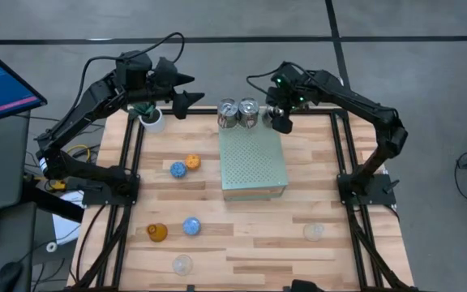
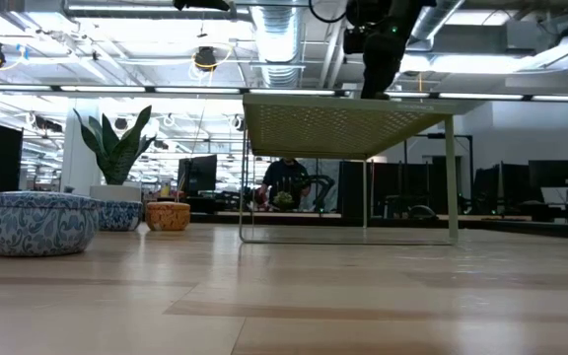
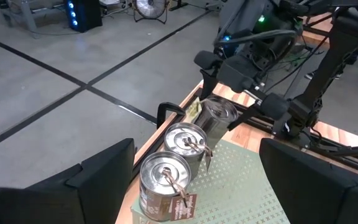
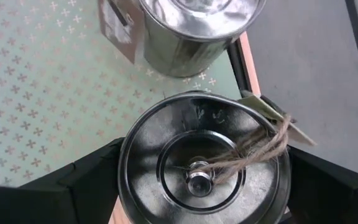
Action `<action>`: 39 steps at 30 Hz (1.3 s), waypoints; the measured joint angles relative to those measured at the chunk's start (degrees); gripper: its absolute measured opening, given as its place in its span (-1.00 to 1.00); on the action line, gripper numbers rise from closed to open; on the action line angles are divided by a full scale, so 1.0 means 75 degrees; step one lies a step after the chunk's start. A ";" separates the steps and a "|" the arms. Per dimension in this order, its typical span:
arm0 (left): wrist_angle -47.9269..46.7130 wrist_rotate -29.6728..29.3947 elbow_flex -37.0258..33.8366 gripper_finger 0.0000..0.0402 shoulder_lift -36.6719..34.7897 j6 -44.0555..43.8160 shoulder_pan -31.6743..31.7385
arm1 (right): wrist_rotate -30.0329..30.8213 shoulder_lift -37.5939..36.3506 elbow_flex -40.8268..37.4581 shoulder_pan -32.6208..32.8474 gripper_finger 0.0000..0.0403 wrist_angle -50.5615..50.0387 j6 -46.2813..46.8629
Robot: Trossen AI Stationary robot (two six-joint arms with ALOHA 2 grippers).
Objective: Pick & Place candle stick holders
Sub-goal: Put the silver scented candle on the shelf
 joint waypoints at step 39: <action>0.0006 0.0000 0.0000 0.72 0.0000 0.0017 0.0000 | -0.0183 -0.0055 0.0000 -0.0046 0.89 0.1025 -0.0057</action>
